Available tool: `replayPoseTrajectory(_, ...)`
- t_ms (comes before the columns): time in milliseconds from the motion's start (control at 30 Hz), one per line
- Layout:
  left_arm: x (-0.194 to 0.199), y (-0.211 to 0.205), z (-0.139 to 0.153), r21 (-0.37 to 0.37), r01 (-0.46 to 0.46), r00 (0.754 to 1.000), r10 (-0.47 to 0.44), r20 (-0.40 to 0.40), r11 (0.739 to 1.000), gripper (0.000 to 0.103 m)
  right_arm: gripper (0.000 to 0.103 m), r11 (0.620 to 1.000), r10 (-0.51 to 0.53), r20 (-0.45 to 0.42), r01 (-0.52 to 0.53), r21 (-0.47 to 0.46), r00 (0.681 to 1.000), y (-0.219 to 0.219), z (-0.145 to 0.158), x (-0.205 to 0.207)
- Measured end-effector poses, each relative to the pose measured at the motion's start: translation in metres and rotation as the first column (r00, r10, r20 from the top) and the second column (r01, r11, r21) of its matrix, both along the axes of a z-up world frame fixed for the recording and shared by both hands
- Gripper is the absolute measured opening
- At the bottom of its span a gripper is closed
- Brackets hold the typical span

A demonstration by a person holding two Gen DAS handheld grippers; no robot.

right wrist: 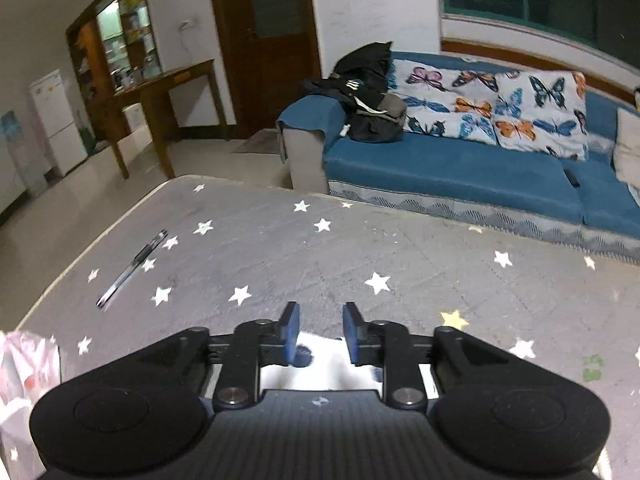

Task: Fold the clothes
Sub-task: 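Fold the leg held by the right gripper onto the leg held by the left gripper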

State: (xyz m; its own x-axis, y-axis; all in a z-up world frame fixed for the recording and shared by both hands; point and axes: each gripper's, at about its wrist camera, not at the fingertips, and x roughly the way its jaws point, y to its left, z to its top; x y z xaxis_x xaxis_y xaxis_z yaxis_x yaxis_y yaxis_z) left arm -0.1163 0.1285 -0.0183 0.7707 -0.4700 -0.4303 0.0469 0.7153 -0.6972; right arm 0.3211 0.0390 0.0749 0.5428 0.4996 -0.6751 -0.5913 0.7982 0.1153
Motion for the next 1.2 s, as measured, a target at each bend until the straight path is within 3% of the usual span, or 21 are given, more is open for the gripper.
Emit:
replayPoseTrajectory(167,-0.003,0.004,0.001,0.012,0.001,1.000,-0.001,0.008,1.000,0.009,0.026,0.998,0.033,0.022,-0.032,-0.044,0.999,-0.022,0.012,-0.007)
replayPoseTrajectory(233,-0.005,0.003,0.002,0.021,0.004,1.000,-0.005,0.012,1.000,0.011,0.033,0.997,0.042,0.024,-0.041,-0.068,0.999,-0.035,0.016,-0.007)
replayPoseTrajectory(467,-0.008,0.008,0.019,0.089,-0.012,1.000,0.009,0.025,0.996,0.017,0.040,0.987,0.079,-0.018,-0.081,-0.138,0.997,-0.084,-0.002,-0.033)
replayPoseTrajectory(567,0.002,0.011,0.031,0.125,-0.040,0.998,0.034,0.050,0.991,0.033,0.041,0.982,0.093,-0.044,-0.099,-0.161,0.995,-0.101,-0.015,-0.048)
replayPoseTrajectory(600,0.008,0.011,0.034,0.139,-0.050,0.997,0.042,0.057,0.989,0.037,0.042,0.981,0.096,-0.050,-0.103,-0.162,0.994,-0.107,-0.018,-0.052)
replayPoseTrajectory(867,0.084,0.009,0.040,0.300,-0.095,0.995,0.089,0.035,0.949,0.037,0.046,0.983,0.124,-0.099,-0.136,-0.124,0.987,-0.153,-0.036,-0.088)
replayPoseTrajectory(1033,0.139,0.010,0.024,0.393,-0.080,0.995,0.100,-0.029,0.916,0.035,0.047,0.989,0.123,-0.113,-0.131,-0.065,0.986,-0.174,-0.039,-0.108)
replayPoseTrajectory(1167,0.165,0.014,0.008,0.422,-0.055,0.992,0.098,-0.080,0.905,0.034,0.047,0.991,0.123,-0.122,-0.128,-0.027,0.985,-0.191,-0.041,-0.120)
replayPoseTrajectory(1200,0.169,0.015,0.006,0.424,-0.051,0.991,0.098,-0.090,0.904,0.030,0.047,0.991,0.127,-0.124,-0.131,-0.022,0.984,-0.193,-0.043,-0.122)
